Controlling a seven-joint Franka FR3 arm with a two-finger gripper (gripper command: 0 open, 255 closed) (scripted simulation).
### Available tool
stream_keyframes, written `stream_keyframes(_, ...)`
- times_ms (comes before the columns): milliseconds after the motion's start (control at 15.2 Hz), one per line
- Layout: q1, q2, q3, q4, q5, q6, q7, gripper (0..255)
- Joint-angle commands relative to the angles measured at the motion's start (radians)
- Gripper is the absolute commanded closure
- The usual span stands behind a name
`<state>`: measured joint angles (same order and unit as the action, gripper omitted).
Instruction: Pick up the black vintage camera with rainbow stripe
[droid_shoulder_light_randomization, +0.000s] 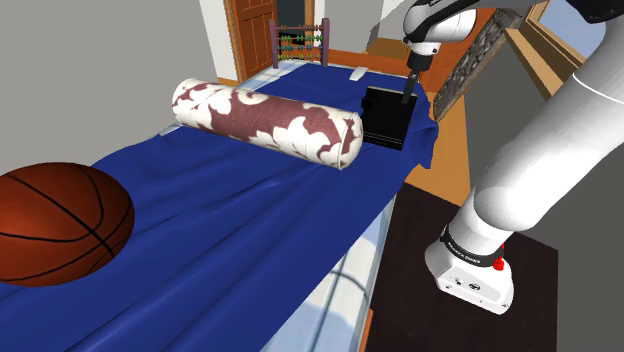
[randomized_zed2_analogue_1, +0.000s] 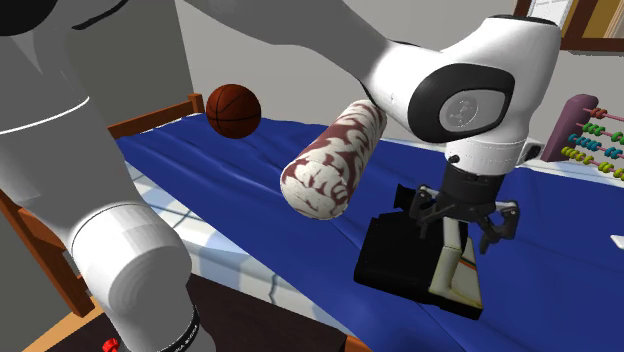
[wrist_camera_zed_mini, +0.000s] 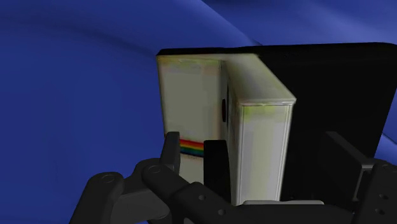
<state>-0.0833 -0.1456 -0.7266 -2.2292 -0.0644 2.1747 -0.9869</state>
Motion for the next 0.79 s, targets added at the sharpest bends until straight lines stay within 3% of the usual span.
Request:
stream_keyframes(0, 0.000, 0.003, -0.002, -0.001, 0.003, 0.004, -0.003, 255)
stream_keyframes(726, -0.001, -0.012, 0.004, 0.014, -0.008, -0.022, 0.007, 255)
